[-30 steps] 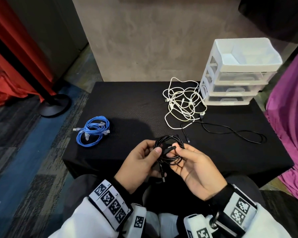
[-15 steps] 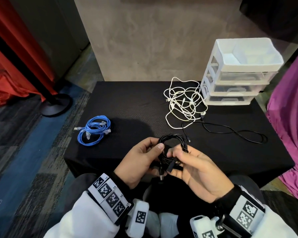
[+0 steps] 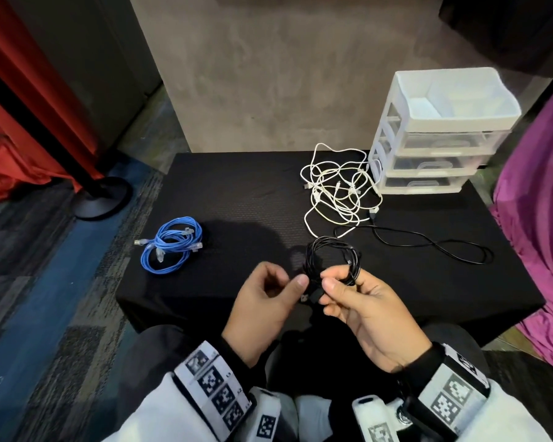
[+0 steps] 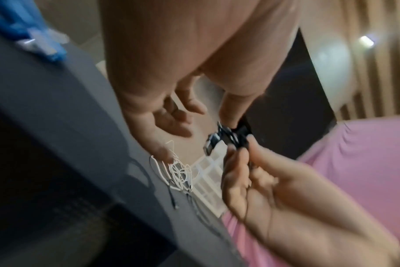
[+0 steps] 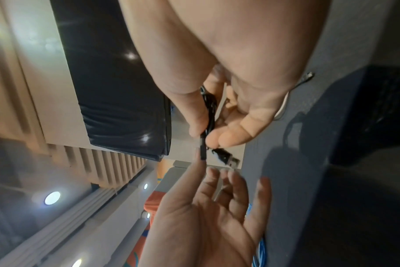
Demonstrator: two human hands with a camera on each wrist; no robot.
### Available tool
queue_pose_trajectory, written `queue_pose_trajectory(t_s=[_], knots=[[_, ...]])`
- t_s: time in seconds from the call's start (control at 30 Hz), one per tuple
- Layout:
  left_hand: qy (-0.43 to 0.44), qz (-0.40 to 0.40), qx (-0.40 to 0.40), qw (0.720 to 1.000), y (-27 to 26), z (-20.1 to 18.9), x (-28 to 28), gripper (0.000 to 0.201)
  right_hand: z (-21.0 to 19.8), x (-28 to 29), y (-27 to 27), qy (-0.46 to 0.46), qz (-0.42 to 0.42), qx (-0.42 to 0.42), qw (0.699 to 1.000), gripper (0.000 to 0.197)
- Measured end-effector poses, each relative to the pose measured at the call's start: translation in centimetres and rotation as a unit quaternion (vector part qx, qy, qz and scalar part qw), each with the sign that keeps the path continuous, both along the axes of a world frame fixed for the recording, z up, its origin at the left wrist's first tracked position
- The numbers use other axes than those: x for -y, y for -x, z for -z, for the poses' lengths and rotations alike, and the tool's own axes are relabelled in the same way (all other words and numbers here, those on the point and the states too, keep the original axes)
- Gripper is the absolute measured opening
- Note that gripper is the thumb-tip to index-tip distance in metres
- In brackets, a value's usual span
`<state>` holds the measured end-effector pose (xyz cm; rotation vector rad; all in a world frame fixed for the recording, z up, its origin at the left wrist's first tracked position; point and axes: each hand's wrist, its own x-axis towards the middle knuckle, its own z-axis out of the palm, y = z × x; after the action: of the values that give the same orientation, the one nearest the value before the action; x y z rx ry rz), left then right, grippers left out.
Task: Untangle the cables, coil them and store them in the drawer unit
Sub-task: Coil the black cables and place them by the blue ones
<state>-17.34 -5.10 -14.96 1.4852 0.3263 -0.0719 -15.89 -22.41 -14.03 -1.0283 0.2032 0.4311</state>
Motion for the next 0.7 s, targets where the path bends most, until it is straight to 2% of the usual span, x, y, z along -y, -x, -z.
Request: queue_pose_trajectory(t_s=[0.07,0.17,0.4,0.57,0.7], knots=[[-0.01,0.03,-0.012,0.999,0.6,0.5,0.4,0.026,0.3,0.1,-0.1,0.006,0.004,0.006,1.0,0.017],[0.085,0.05,-0.073,0.992,0.9,0.2,0.6,0.02,0.6,0.0,-0.1,0.022,-0.012,0.011,1.0,0.017],[0.141,0.032,-0.118,0.982,0.7,-0.1,0.6,0.013,1.0,0.0,-0.2,0.038,-0.016,0.014,0.999,0.017],[0.099,0.037,-0.11,0.988,0.4,0.1,0.6,0.014,1.6,-0.2,-0.1,0.019,-0.005,-0.01,1.0,0.015],[0.033,0.033,-0.097,0.994,0.1,0.4,0.9,0.017,2.3,-0.9,0.0,0.002,0.034,-0.033,0.999,0.023]])
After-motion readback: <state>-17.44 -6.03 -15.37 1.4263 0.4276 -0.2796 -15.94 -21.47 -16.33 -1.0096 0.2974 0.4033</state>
